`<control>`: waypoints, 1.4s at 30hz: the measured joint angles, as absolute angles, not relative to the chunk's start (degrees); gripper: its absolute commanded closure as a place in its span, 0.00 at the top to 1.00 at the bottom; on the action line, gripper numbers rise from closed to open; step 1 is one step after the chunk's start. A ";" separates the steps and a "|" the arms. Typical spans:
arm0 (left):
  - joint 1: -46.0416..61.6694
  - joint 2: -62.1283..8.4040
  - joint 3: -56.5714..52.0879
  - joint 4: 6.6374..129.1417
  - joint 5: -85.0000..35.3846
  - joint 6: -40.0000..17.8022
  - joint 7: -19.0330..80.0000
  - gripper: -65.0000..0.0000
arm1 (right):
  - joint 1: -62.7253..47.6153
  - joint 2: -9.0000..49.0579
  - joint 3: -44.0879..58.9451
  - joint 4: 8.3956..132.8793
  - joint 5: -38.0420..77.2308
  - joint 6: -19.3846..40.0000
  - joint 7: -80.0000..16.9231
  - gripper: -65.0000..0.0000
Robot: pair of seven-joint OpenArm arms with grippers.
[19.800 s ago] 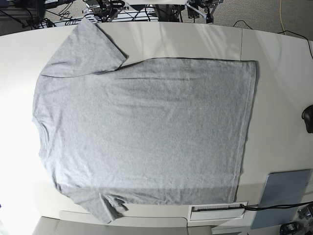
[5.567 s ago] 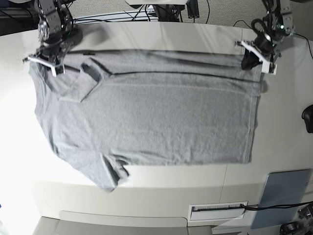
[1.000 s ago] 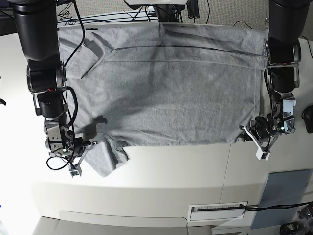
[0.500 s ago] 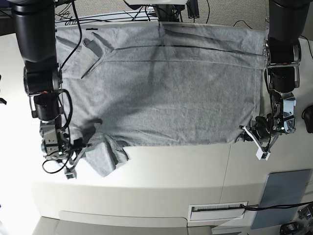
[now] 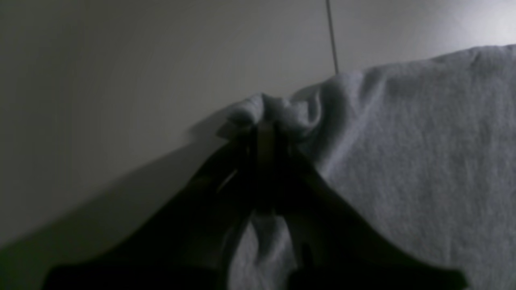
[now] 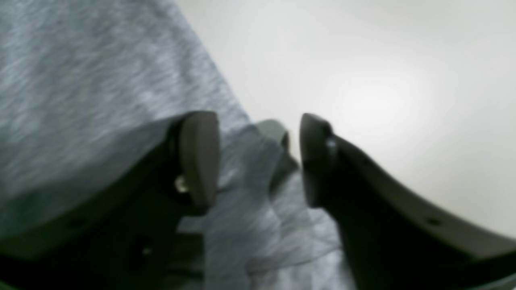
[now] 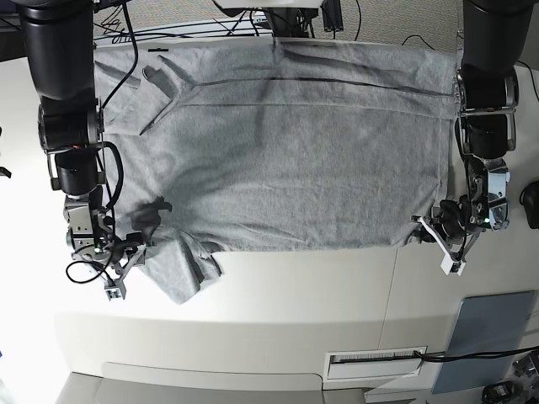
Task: Fold the T-shirt properly
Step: 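Grasp the hem corners with both grippers, then lift the hem and fold it over toward the collar with both grippers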
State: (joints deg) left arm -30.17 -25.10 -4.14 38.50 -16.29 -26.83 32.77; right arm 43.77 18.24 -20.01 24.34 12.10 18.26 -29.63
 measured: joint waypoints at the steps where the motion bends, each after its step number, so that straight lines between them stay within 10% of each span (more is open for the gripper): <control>1: -30.17 -25.10 -4.14 38.50 -16.29 -26.83 32.80 0.00 | 43.72 18.15 -20.01 24.40 12.14 18.33 -30.50 0.28; 7: -30.17 -25.10 -4.14 38.50 -16.29 -26.83 32.77 0.00 | 43.64 17.30 -20.01 24.62 12.21 18.63 -32.60 0.00; 19: -29.61 -25.28 -4.08 39.40 -17.37 -26.87 31.53 0.00 | 41.54 18.50 -20.25 29.78 11.88 15.22 -31.94 0.00; 42: -12.23 -31.53 -5.45 71.77 -32.14 -26.39 41.80 0.00 | 8.78 31.11 -6.07 88.68 7.81 4.36 -47.16 0.00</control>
